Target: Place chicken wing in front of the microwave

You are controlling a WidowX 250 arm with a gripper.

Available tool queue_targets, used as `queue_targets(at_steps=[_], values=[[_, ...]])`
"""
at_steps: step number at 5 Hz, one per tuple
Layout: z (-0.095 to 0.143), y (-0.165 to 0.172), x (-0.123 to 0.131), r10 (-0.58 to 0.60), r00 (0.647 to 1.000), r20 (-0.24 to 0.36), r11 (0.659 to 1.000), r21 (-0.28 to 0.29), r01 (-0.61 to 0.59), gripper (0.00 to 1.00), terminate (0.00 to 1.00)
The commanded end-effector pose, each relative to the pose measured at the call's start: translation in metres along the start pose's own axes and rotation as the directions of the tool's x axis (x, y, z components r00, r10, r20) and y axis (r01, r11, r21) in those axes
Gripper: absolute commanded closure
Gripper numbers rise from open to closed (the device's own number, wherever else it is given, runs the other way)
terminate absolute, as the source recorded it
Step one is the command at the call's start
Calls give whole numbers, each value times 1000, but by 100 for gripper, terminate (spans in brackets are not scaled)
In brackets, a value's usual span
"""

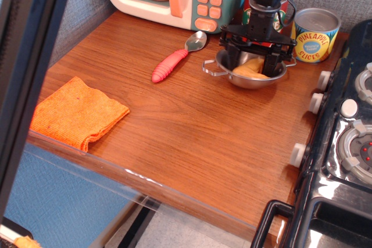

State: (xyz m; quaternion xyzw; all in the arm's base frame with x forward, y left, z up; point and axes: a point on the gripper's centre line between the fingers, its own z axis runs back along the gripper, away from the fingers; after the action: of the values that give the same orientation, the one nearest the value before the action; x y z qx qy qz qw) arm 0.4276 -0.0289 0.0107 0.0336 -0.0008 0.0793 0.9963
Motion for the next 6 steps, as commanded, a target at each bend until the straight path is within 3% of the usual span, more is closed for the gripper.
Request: queue_targets(at_steps=[1,3,4,6], values=[[20,-8,-8,-38,999,36,998,-57,40,100,0],[89,0,6,-26,988,155,973,-222,60,100,0],[115,25,8,1,981,193,970,-237,46,100,0],[107,118,12,79,980,180,991,-121,-57,100,0]])
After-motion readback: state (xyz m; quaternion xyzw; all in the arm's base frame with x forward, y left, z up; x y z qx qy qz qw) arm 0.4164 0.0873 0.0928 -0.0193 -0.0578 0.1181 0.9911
